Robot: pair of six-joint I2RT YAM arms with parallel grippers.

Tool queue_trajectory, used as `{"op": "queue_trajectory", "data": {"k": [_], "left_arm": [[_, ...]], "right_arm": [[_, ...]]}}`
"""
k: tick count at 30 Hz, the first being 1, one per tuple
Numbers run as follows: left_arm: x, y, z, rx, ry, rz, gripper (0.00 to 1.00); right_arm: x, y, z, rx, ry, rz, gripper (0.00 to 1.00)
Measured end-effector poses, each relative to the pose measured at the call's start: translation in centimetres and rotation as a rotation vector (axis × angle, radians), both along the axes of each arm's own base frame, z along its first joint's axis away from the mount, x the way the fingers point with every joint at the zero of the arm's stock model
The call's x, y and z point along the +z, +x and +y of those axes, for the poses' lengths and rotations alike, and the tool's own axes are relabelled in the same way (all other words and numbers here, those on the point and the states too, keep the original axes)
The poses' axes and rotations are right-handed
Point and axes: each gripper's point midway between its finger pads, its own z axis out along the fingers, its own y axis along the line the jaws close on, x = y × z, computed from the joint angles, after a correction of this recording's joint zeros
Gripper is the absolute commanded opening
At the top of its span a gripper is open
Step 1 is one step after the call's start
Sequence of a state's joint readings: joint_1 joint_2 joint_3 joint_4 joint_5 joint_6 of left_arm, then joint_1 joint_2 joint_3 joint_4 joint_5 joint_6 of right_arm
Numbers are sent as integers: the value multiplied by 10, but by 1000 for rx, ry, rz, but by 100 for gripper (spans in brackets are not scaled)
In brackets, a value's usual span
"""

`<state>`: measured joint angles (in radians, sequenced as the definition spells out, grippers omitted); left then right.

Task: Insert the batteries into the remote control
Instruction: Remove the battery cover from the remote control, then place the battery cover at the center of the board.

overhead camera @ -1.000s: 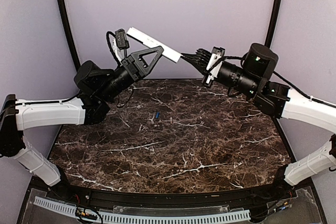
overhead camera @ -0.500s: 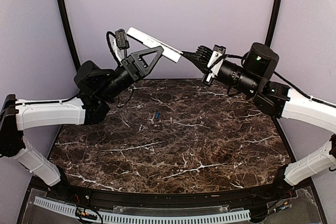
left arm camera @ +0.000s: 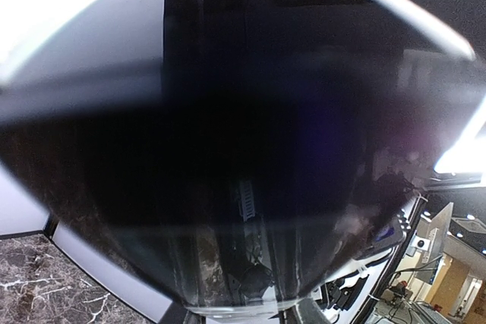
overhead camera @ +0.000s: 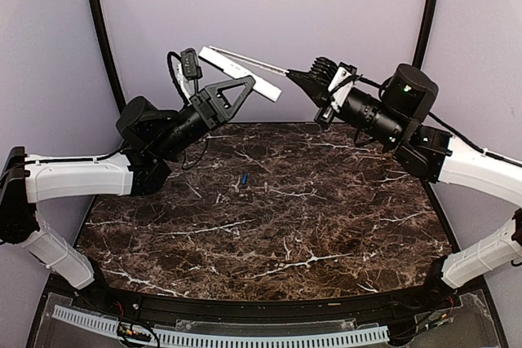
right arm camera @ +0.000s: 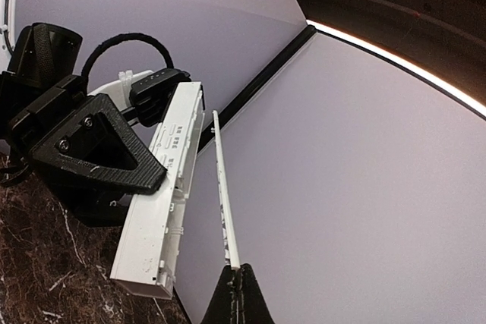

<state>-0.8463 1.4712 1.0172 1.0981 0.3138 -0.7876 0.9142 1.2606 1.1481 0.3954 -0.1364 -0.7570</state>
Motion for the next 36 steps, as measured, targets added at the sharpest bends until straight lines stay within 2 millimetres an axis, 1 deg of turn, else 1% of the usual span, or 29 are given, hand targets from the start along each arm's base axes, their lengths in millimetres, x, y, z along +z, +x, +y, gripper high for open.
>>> {"op": "queue_trajectory", "data": {"k": [7, 14, 19, 20, 22, 25, 27, 29, 31, 33, 36], "left_arm": [[-3, 1, 0, 7, 8, -3, 0], [-6, 3, 2, 26, 20, -8, 0], [-8, 0, 11, 61, 45, -26, 0], [-7, -1, 14, 72, 50, -33, 0], [-3, -4, 21, 97, 53, -49, 0], [2, -6, 31, 133, 55, -73, 0], [4, -7, 36, 153, 61, -82, 0], [3, -8, 40, 169, 69, -92, 0], [2, -7, 40, 179, 79, -97, 0], [0, -6, 40, 184, 90, -100, 0], [-3, -5, 39, 187, 104, -99, 0]], "right_arm": [[4, 3, -4, -12, 24, 17, 0], [7, 15, -12, -58, 63, 77, 0], [20, 40, -37, -155, 156, 246, 0], [19, 44, -44, -176, 179, 294, 0], [11, 50, -56, -206, 215, 406, 0], [-7, 59, -76, -244, 272, 589, 0], [-27, 64, -88, -262, 318, 725, 0], [-61, 67, -100, -286, 358, 887, 0], [-94, 70, -107, -307, 386, 1030, 0], [-136, 71, -111, -334, 411, 1203, 0], [-196, 69, -110, -372, 432, 1441, 0]]}}
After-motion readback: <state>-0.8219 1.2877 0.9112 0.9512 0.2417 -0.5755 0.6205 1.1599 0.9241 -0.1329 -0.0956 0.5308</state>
